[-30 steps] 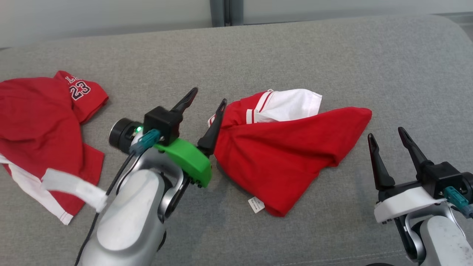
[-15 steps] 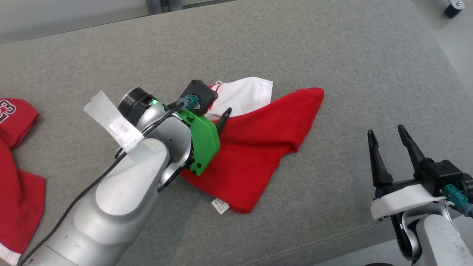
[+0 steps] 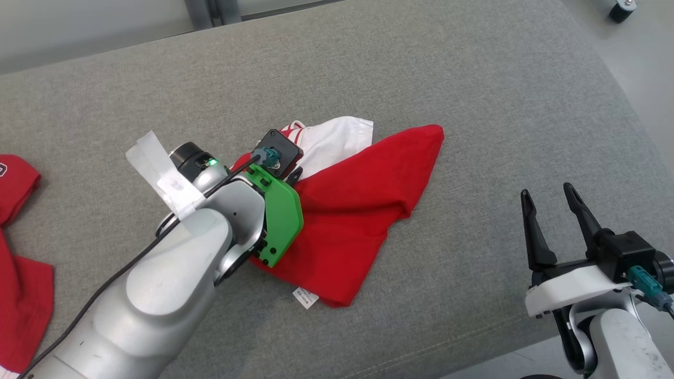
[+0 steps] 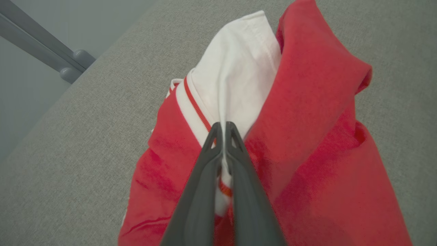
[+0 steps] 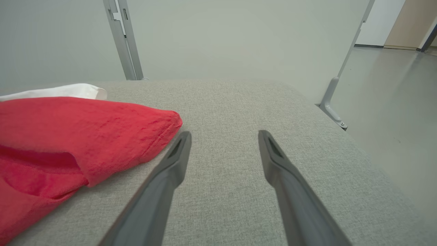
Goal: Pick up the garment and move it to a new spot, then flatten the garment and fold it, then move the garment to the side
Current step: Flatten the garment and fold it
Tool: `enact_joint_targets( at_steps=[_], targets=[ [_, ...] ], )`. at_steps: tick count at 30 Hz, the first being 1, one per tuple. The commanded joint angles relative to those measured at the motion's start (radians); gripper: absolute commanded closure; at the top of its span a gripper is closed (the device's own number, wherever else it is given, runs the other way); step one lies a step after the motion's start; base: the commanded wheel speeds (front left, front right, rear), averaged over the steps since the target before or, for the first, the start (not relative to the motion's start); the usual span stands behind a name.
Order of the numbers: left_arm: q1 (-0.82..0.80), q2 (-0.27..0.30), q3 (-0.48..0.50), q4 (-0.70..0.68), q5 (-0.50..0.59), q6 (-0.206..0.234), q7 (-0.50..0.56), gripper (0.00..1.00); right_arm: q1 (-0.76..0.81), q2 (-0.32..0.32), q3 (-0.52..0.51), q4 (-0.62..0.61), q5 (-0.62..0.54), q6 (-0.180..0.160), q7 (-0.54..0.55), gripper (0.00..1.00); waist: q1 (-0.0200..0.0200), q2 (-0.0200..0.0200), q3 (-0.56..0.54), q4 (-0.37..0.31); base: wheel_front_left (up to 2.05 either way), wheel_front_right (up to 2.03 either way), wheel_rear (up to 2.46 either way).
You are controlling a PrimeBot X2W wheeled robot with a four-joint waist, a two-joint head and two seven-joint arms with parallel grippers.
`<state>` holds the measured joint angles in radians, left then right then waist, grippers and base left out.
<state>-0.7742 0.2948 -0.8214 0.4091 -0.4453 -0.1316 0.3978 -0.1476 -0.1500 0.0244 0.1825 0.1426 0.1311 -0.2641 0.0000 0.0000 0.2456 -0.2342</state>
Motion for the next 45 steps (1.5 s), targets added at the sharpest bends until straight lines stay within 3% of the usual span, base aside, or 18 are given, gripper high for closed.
enact_joint_targets(
  at_steps=[1,7,14,23,30,34,37,41,45],
  targets=[
    [0.000,0.001,-0.009,-0.011,-0.022,0.002,0.011,1.00,0.006,-0.003,0.003,0.003,0.005,-0.001,-0.001,0.00,0.0000,0.0000,-0.005,0.003,0.00,0.00,0.00],
    [-0.020,-0.020,0.038,-0.032,-0.073,0.025,-0.026,1.00,0.002,-0.002,0.008,0.006,0.007,-0.001,-0.001,0.00,0.0000,0.0000,-0.014,0.000,0.00,0.00,0.00],
    [-0.100,-0.098,0.224,-0.011,-0.123,0.137,-0.294,1.00,-0.001,0.010,0.027,0.019,0.010,-0.001,-0.001,0.00,0.0000,0.0000,-0.034,-0.028,0.00,0.00,0.00],
    [-0.241,-0.180,0.346,0.065,-0.154,0.178,-0.551,1.00,0.012,0.022,0.029,0.030,0.015,-0.001,-0.001,0.00,0.0000,0.0000,-0.073,-0.083,0.00,0.00,0.00],
    [-0.332,-0.154,0.408,0.061,-0.147,0.188,-0.619,1.00,0.032,0.024,0.008,0.035,0.016,-0.001,-0.001,0.00,0.0000,0.0000,-0.095,-0.089,0.00,0.00,0.00],
    [-0.394,-0.133,0.416,0.061,-0.126,0.166,-0.639,1.00,0.032,0.025,0.004,0.041,0.014,-0.001,-0.001,0.00,0.0000,0.0000,-0.104,-0.083,0.00,0.00,0.00],
    [-0.406,-0.129,0.399,0.023,-0.111,0.090,-0.655,1.00,0.019,0.028,0.005,0.040,0.011,-0.001,-0.001,0.00,0.0000,0.0000,-0.112,-0.076,0.00,0.00,0.00],
    [-0.278,-0.126,0.332,-0.061,-0.102,0.040,-0.660,1.00,0.041,0.035,-0.001,0.037,0.010,-0.001,-0.001,0.00,0.0000,0.0000,-0.120,-0.061,0.00,0.00,0.00],
    [-0.045,-0.099,0.216,-0.170,-0.114,0.021,-0.634,1.00,0.065,0.039,-0.014,0.041,0.011,-0.001,-0.001,0.00,0.0000,0.0000,-0.123,-0.039,0.00,0.00,0.00]
  ],
)
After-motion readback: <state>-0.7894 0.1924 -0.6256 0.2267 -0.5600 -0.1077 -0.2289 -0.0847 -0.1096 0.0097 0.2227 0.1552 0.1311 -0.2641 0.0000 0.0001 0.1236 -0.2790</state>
